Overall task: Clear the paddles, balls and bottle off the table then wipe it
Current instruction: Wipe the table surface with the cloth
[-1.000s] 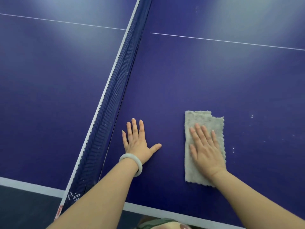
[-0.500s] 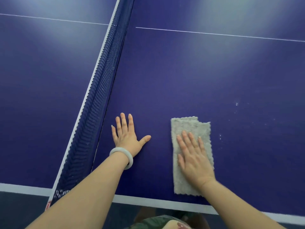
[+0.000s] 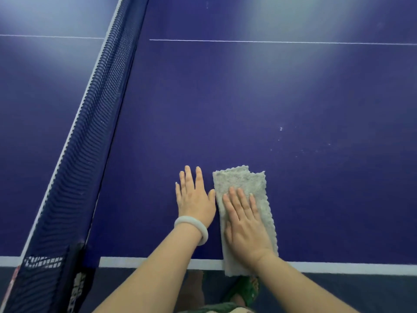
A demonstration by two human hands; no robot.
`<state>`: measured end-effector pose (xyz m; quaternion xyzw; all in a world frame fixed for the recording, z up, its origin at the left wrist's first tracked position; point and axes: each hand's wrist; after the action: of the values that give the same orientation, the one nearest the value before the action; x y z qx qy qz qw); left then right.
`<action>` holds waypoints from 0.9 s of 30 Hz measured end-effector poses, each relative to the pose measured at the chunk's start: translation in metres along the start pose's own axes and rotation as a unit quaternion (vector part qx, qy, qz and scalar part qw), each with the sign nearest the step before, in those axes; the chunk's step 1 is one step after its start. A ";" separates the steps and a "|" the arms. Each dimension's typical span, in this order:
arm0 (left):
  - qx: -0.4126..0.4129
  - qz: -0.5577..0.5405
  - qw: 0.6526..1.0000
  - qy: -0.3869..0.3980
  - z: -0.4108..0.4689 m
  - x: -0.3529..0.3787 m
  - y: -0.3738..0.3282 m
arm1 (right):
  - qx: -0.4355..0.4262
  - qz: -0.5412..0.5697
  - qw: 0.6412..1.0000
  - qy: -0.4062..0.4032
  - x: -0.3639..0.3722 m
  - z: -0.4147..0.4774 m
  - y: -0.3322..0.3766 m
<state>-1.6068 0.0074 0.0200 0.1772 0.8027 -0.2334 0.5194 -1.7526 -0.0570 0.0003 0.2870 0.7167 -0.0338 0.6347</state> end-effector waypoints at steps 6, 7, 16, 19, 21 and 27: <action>-0.023 0.070 0.996 0.051 -0.007 0.021 -0.013 | 0.081 -0.043 0.996 -0.011 -0.033 -0.025 -0.106; -0.023 0.074 0.995 0.058 -0.006 0.022 -0.013 | 0.133 -0.031 0.990 -0.019 -0.034 -0.028 -0.111; -0.029 0.091 0.993 0.073 -0.003 0.026 -0.010 | -0.026 -0.022 0.999 -0.012 -0.019 0.001 -0.068; -0.035 0.101 0.991 0.075 -0.001 0.027 -0.011 | -0.103 -0.061 0.993 0.021 -0.038 0.045 -0.096; -0.037 0.105 0.991 0.078 0.000 0.027 -0.011 | -0.045 -0.062 0.997 0.002 -0.050 0.063 -0.127; -0.036 0.106 0.990 0.085 0.000 0.028 -0.011 | 0.228 -0.008 0.971 -0.077 -0.047 0.029 -0.149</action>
<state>-1.6240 -0.0004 -0.0035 0.2614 0.8284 -0.1318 0.4775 -1.7932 -0.2101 -0.0086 0.4147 0.6411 -0.2236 0.6058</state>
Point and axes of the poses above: each hand's wrist, its own z-axis towards the middle knuckle, its own x-axis out of the palm, y = z × x, and after that the axes turned 10 degrees about z, right-handed
